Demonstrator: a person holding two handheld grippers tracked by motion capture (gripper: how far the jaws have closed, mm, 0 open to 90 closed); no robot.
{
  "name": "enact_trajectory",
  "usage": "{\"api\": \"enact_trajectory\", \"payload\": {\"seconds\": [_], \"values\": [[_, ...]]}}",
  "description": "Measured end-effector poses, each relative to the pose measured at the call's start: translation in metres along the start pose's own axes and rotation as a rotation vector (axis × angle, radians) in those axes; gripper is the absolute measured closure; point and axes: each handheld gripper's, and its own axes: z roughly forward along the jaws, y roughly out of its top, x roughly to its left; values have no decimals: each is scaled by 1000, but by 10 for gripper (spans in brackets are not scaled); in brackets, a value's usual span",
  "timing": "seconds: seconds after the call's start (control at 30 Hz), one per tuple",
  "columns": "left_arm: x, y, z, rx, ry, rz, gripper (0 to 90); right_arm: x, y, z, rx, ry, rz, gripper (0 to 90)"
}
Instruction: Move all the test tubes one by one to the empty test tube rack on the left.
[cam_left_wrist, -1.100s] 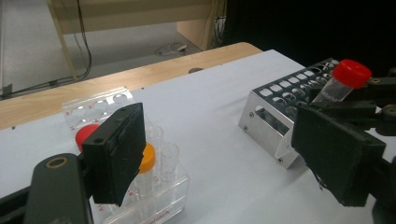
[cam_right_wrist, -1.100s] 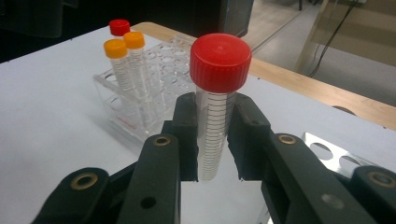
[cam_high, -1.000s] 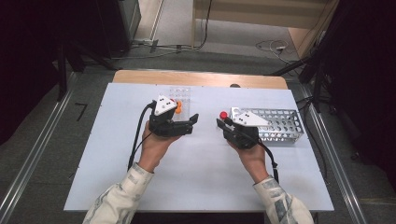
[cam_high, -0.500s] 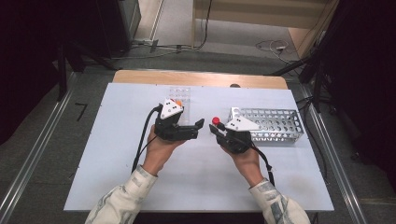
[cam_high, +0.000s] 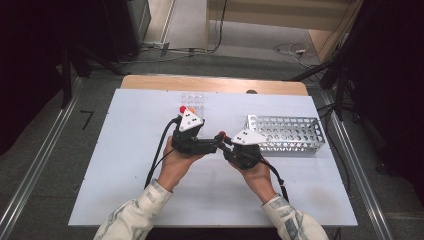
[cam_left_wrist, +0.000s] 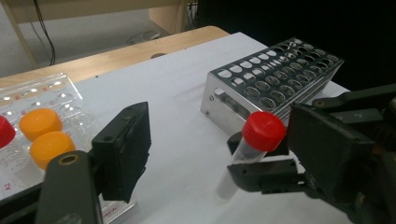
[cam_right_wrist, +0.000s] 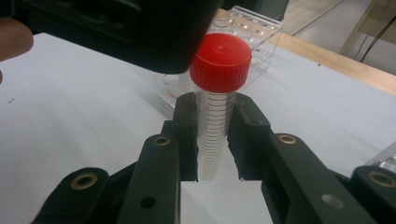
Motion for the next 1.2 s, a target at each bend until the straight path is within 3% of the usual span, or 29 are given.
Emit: {"api": "enact_trajectory", "payload": {"seconds": [0.23,0.7,0.9,1.0,1.2], "values": [[-5,-4,3,16,-48,32,471,5,0,2,-2,14,-11,709],[-11,-9,7,27,-57,74,680,5,0,2,4,14,-2,708],[-10,-9,6,32,-60,78,691,5,-1,2,2,21,-7,650],[-9,-8,4,26,-61,68,691,5,0,1,5,34,-9,540],[-5,-7,-1,23,-56,58,691,2,0,-2,10,52,8,442]]}}
